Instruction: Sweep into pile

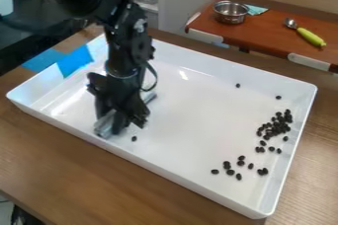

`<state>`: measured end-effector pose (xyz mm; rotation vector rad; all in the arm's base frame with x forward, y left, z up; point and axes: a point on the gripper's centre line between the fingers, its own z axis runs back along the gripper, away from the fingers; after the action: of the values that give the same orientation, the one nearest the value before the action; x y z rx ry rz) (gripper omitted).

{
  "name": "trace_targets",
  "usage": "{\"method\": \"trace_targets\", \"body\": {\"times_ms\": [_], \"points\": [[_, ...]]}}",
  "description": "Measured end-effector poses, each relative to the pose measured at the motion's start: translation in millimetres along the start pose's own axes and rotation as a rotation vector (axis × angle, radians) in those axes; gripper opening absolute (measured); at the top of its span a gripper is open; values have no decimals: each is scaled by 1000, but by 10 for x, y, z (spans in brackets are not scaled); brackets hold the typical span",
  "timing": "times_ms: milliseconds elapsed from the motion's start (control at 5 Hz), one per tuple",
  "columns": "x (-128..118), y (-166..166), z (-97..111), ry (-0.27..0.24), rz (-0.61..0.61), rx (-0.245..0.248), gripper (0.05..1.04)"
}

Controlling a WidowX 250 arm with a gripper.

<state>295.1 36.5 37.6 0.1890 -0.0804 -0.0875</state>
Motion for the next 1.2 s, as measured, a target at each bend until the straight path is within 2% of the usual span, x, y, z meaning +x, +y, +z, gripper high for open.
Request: {"method": "trace_targets", "body": {"times_ms": [200,400,1000,1200], "points": [[-57,-205,58,17,-17,-46,390],[-99,-392,86,10,-43,-63,390],[19,-884,113,-71,40,-120,390],[101,-1138,150,-88,98,-172,390]]}}
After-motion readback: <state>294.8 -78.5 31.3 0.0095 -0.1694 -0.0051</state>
